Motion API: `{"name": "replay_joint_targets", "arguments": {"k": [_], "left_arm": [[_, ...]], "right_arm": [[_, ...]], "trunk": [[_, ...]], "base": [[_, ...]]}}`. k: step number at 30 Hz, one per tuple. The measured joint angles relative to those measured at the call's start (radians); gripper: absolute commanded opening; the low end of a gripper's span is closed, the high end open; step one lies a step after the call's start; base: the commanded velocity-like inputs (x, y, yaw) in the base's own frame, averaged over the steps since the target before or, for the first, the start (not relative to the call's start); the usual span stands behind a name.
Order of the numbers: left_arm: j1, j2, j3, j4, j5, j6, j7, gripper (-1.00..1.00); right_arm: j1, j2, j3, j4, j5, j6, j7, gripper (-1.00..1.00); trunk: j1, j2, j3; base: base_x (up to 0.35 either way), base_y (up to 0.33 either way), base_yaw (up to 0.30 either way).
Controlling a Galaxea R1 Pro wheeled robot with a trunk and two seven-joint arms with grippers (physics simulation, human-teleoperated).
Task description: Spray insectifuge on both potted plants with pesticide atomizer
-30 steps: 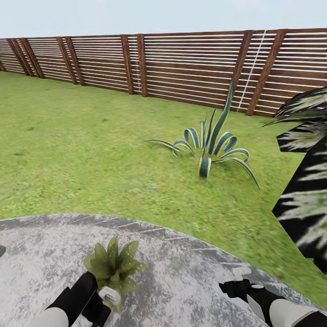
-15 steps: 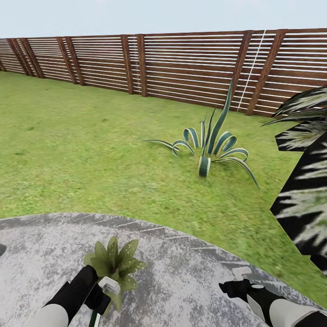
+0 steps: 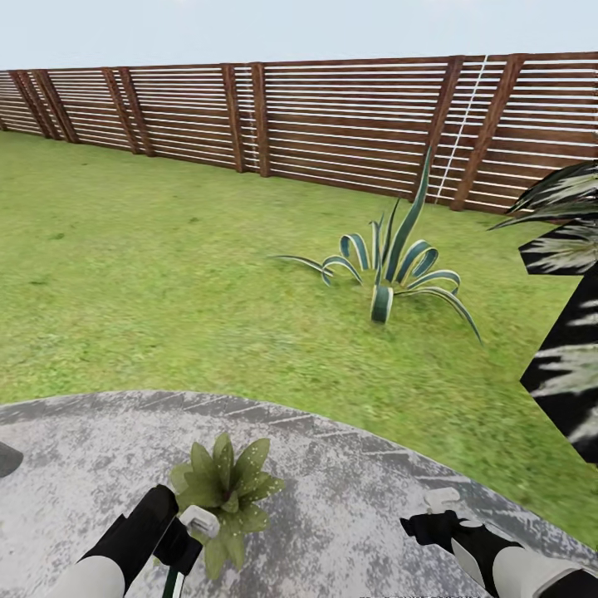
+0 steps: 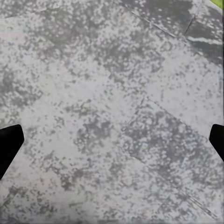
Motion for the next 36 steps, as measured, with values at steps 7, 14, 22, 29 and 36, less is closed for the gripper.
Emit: {"name": "replay_joint_targets", "arguments": {"k": [7,14,22,29,36], "left_arm": [[0.0,0.001,0.043,0.003,-0.002,0.0,0.002,-1.0],[0.002,0.002,0.043,0.055,-0.008,0.001,0.124,-1.0],[0.002,0.001,0.043,0.121,0.001,0.0,0.146,-1.0],[0.001,0.001,0.043,0.126,0.0,0.0,0.146,-1.0],[0.002,0.001,0.043,0.126,0.0,-0.001,0.146,-1.0]], "right_arm": [[0.0,0.0,0.0,0.0,-0.001,0.0,0.0,1.0],[0.0,0.0,0.0,0.0,0.0,0.0,0.0,1.0],[0.0,0.0,0.0,0.0,0.0,0.0,0.0,1.0],[0.0,0.0,0.0,0.0,0.0,0.0,0.0,1.0],[0.0,0.0,0.001,0.0,0.0,0.0,0.0,1.0]], "trunk": [[0.0,0.0,0.0],[0.0,0.0,0.0],[0.0,0.0,0.0],[0.0,0.0,0.0],[0.0,0.0,0.0]], "base": [[0.0,0.001,-0.197],[0.0,0.0,-0.006],[0.0,0.012,0.0],[0.0,0.205,-0.133],[0.101,0.15,-0.112]]}}
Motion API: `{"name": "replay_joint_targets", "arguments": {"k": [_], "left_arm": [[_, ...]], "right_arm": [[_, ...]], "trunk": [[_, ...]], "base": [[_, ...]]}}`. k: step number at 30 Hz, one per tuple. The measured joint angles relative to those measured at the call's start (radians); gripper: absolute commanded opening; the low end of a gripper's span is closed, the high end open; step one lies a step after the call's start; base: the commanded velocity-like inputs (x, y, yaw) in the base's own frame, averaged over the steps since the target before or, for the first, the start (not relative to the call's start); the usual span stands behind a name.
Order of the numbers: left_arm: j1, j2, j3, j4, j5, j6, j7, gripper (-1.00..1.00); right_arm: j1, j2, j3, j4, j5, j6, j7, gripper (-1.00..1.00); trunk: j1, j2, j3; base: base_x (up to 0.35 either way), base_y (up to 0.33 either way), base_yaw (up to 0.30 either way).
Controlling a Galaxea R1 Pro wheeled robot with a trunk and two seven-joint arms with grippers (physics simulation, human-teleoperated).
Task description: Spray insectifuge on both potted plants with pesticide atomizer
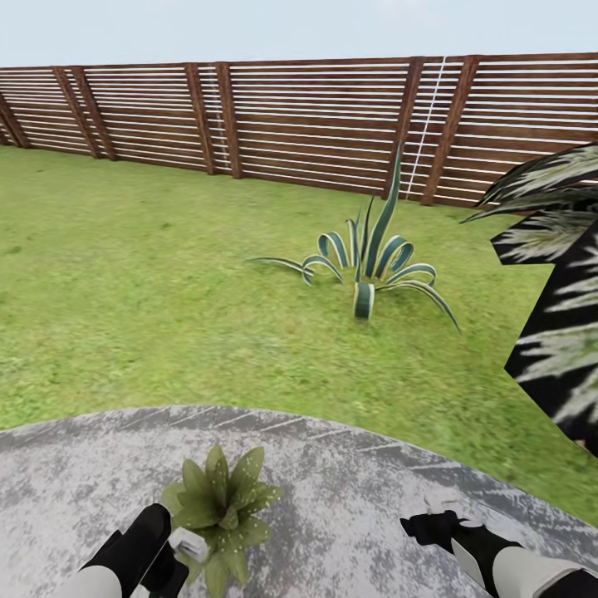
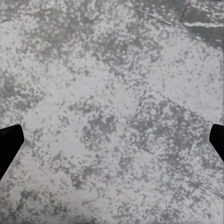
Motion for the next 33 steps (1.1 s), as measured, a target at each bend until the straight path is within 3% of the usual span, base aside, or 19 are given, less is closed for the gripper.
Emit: {"name": "replay_joint_targets", "arguments": {"k": [9,21,33], "left_arm": [[0.0,-0.004,-0.001,0.045,0.0,0.0,-0.002,-1.0],[0.0,-0.004,-0.001,0.045,0.0,-0.001,-0.002,-1.0],[0.0,-0.005,0.0,0.038,0.0,-0.001,0.0,-1.0]], "right_arm": [[0.0,0.0,0.0,0.0,0.0,0.029,0.0,1.0],[0.0,0.0,0.001,0.0,0.0,0.034,0.003,1.0],[0.0,0.0,0.001,0.0,0.001,0.039,0.005,1.0]], "trunk": [[0.0,0.0,0.0],[0.0,0.0,-0.005],[0.0,0.0,-0.008]], "base": [[0.005,0.003,-0.169],[-0.002,0.0,-0.008],[-0.188,0.092,0.0]]}}
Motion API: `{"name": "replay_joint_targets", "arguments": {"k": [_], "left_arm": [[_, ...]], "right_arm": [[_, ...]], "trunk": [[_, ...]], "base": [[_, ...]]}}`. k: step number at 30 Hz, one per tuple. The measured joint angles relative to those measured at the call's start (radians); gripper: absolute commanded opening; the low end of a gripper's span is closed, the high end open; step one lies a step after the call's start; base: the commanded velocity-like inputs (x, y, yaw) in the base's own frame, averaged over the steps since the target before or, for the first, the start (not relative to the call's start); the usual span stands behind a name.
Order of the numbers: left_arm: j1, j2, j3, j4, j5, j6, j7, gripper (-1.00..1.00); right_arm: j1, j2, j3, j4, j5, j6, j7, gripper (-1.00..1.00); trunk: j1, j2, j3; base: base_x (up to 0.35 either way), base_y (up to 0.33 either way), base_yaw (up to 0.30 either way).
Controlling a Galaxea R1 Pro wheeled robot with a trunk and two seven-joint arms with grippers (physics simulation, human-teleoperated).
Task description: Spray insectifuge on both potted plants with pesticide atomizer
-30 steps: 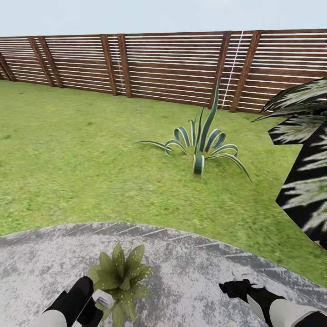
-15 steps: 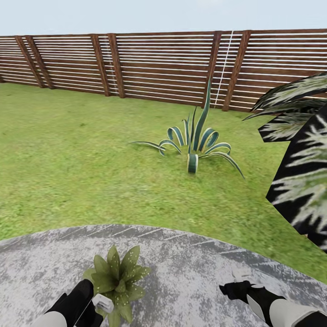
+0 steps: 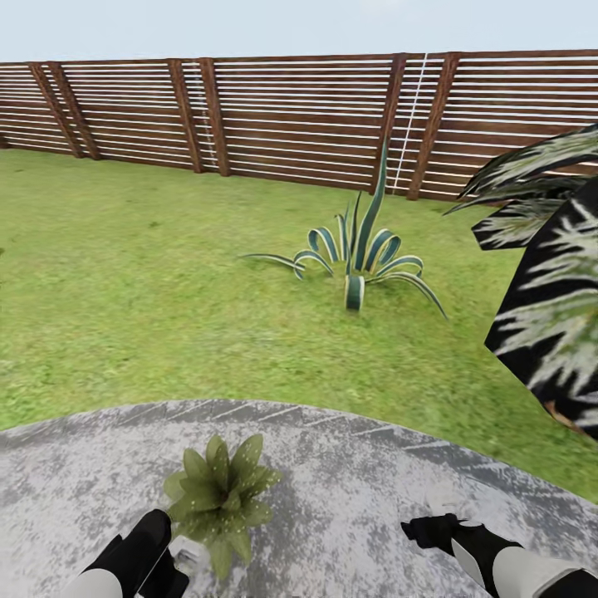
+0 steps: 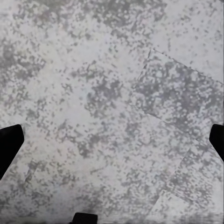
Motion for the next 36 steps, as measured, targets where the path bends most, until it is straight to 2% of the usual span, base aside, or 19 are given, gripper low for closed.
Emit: {"name": "replay_joint_targets", "arguments": {"k": [7,8,9,10,14,18,23,29,31,36], "left_arm": [[0.0,-0.001,0.0,-0.036,0.003,0.0,0.002,-1.0],[0.0,-0.007,0.0,-0.042,0.006,0.0,0.002,-1.0],[0.0,-0.026,0.0,-0.047,0.013,-0.001,0.002,-1.0],[0.0,-0.035,-0.001,-0.047,0.008,-0.007,0.002,-1.0],[0.0,-0.061,-0.001,-0.048,0.005,-0.045,0.002,-1.0],[-0.001,-0.064,0.0,-0.052,0.003,-0.052,0.001,-1.0],[-0.001,-0.064,0.001,-0.115,0.005,-0.052,0.002,-1.0],[-0.001,-0.064,0.002,-0.119,0.006,-0.053,0.002,-1.0],[-0.001,-0.064,0.01,-0.119,0.006,-0.053,0.002,-1.0],[-0.001,-0.064,0.063,-0.119,0.004,-0.053,0.001,-1.0]], "right_arm": [[0.0,0.0,0.001,0.0,0.001,0.028,-0.001,1.0],[0.0,0.0,0.001,0.0,0.0,0.028,0.0,1.0],[0.0,0.0,0.001,0.0,0.001,0.029,0.0,1.0],[0.0,0.0,0.001,0.0,0.0,0.029,0.0,1.0],[0.0,0.0,0.001,0.0,0.0,0.029,-0.001,1.0],[0.0,0.0,0.0,0.0,0.0,0.028,-0.001,1.0],[0.0,0.0,0.0,0.0,0.0,0.028,-0.001,1.0],[0.0,0.0,-0.001,0.0,0.0,0.028,-0.001,1.0],[0.0,0.0,-0.001,0.0,0.0,0.028,-0.001,1.0],[0.0,0.0,-0.002,0.0,0.0,0.029,-0.001,1.0]], "trunk": [[0.0,0.0,0.0],[0.0,0.0,0.0],[0.0,0.0,0.0],[0.0,0.0,0.0],[0.0,0.0,0.0],[0.0,0.0,-0.002],[0.0,0.0,-0.007],[0.0,0.0,-0.008],[0.0,0.0,-0.008],[0.0,0.0,-0.008]], "base": [[-0.045,0.115,0.0],[-0.001,0.004,0.0],[-0.001,0.003,0.0],[-0.001,0.002,0.0],[0.0,0.0,0.0],[0.0,0.0,-0.054],[0.0,0.0,-0.05],[0.0,0.0,-0.002],[0.0,0.011,0.0],[0.0,0.195,-0.112]]}}
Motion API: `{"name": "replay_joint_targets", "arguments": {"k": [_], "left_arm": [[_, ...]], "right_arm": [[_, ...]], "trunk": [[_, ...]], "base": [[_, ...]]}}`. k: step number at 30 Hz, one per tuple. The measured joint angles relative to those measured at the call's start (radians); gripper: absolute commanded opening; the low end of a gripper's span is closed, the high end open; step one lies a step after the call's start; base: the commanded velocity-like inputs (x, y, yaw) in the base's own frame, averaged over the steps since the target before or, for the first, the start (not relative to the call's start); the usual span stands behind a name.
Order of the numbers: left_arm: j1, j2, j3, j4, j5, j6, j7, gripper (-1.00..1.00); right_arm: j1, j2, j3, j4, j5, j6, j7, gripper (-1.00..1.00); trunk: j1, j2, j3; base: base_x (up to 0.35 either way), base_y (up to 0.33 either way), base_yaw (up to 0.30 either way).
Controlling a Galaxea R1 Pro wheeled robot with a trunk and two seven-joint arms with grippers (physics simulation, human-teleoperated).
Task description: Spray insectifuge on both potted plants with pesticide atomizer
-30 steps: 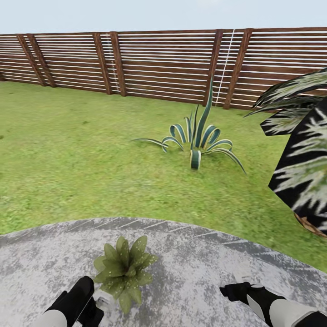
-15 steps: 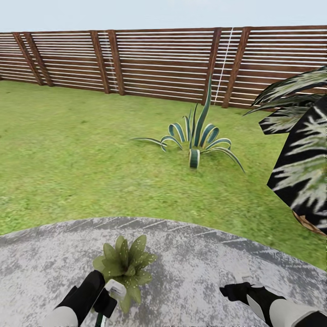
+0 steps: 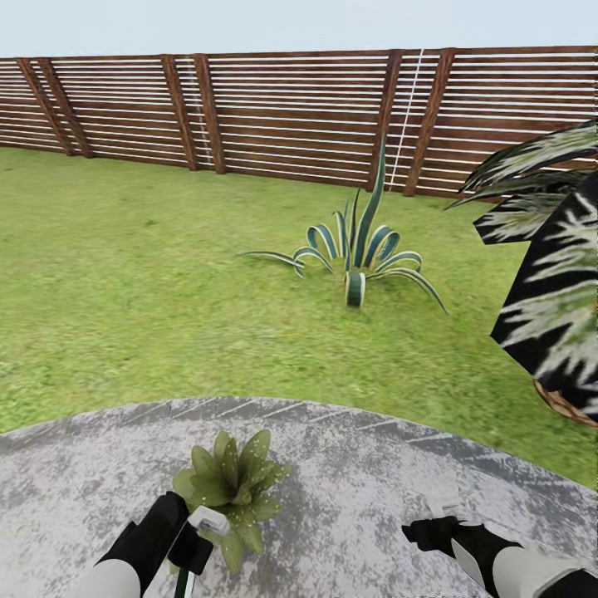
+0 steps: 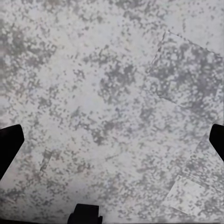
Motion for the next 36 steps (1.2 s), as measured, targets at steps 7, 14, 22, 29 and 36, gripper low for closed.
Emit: {"name": "replay_joint_targets", "arguments": {"k": [7,14,22,29,36], "left_arm": [[0.001,0.0,0.006,0.002,0.001,-0.002,0.0,-1.0],[0.001,-0.029,0.003,0.007,0.002,-0.002,0.0,-1.0],[0.0,-0.036,0.004,0.008,-0.001,0.0,-0.002,-1.0],[0.0,-0.035,0.004,0.007,-0.001,0.0,-0.001,-1.0],[0.0,-0.035,0.004,0.008,-0.001,0.0,-0.002,-1.0]], "right_arm": [[0.0,0.0,0.0,0.0,0.0,0.0,0.0,1.0],[0.0,0.0,0.0,0.0,0.0,0.0,0.0,1.0],[0.0,0.0,0.001,0.0,0.0,0.001,0.0,1.0],[0.0,0.0,0.001,0.0,0.0,0.025,0.0,1.0],[0.0,0.0,0.001,0.0,0.0,0.026,0.0,1.0]], "trunk": [[0.0,0.0,-0.001],[0.0,0.0,-0.001],[0.0,0.0,-0.001],[0.0,0.0,-0.001],[0.0,0.0,-0.001]], "base": [[0.0,0.021,-0.053],[0.0,0.0,-0.001],[0.0,0.136,-0.026],[0.0,0.304,-0.255],[-0.026,0.214,-0.118]]}}
